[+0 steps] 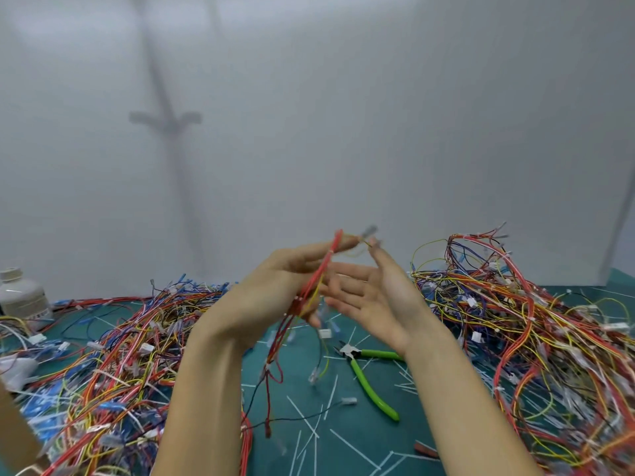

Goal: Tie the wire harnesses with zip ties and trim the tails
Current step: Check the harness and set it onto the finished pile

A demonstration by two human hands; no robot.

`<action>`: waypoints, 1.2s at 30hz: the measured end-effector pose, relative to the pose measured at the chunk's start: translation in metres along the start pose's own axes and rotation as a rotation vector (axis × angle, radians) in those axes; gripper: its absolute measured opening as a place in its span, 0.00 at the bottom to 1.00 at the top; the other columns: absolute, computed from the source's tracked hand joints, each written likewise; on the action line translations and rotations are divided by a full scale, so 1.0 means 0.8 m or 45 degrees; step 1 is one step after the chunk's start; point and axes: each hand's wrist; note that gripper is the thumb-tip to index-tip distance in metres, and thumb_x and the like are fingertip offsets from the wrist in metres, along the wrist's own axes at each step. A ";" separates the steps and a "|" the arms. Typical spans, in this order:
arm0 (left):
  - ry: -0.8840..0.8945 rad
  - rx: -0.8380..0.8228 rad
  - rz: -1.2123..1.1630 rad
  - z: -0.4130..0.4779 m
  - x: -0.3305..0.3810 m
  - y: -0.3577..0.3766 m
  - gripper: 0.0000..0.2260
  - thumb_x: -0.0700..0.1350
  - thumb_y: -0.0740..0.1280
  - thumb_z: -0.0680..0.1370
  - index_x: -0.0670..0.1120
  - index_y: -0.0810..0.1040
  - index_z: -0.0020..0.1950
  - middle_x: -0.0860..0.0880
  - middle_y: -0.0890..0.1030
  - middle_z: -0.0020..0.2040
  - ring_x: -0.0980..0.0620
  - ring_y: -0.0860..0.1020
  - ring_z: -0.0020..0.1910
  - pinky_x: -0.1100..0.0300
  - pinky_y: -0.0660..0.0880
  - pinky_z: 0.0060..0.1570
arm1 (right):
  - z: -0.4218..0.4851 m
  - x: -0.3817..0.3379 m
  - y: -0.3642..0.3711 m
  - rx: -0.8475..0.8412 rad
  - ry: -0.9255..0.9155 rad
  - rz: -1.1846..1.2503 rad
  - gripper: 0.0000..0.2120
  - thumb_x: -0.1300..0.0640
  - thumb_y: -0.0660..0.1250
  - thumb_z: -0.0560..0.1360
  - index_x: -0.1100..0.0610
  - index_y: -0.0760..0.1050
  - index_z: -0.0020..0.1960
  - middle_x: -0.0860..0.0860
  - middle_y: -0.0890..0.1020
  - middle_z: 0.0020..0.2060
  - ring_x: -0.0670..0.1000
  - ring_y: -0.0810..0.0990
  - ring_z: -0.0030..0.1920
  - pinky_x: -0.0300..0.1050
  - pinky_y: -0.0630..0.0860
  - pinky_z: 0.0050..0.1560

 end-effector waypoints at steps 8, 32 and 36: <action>-0.112 -0.349 0.691 -0.003 0.004 0.008 0.24 0.29 0.57 0.79 0.52 0.82 0.63 0.53 0.85 0.53 0.61 0.81 0.48 0.60 0.78 0.57 | -0.024 -0.033 -0.013 -0.050 -0.101 0.026 0.16 0.54 0.56 0.82 0.62 0.79 0.56 0.56 0.86 0.52 0.50 0.84 0.36 0.40 0.78 0.35; -0.380 0.381 -0.076 0.026 -0.039 0.005 0.08 0.43 0.73 0.74 0.38 0.84 0.43 0.38 0.85 0.42 0.50 0.80 0.35 0.61 0.77 0.37 | -0.053 -0.005 0.052 -0.543 -0.042 -1.755 0.15 0.53 0.62 0.81 0.62 0.82 0.48 0.54 0.86 0.41 0.53 0.83 0.42 0.50 0.79 0.53; -0.328 0.522 -0.330 0.024 -0.036 -0.002 0.07 0.33 0.70 0.75 0.34 0.79 0.51 0.39 0.85 0.40 0.48 0.82 0.35 0.64 0.77 0.38 | -0.046 -0.018 0.028 -0.086 -0.133 -1.730 0.19 0.42 0.59 0.81 0.47 0.80 0.38 0.43 0.84 0.35 0.42 0.82 0.40 0.41 0.77 0.46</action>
Point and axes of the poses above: each hand's wrist, its own z-axis towards the middle knuckle, its own y-axis out of the palm, x = y × z
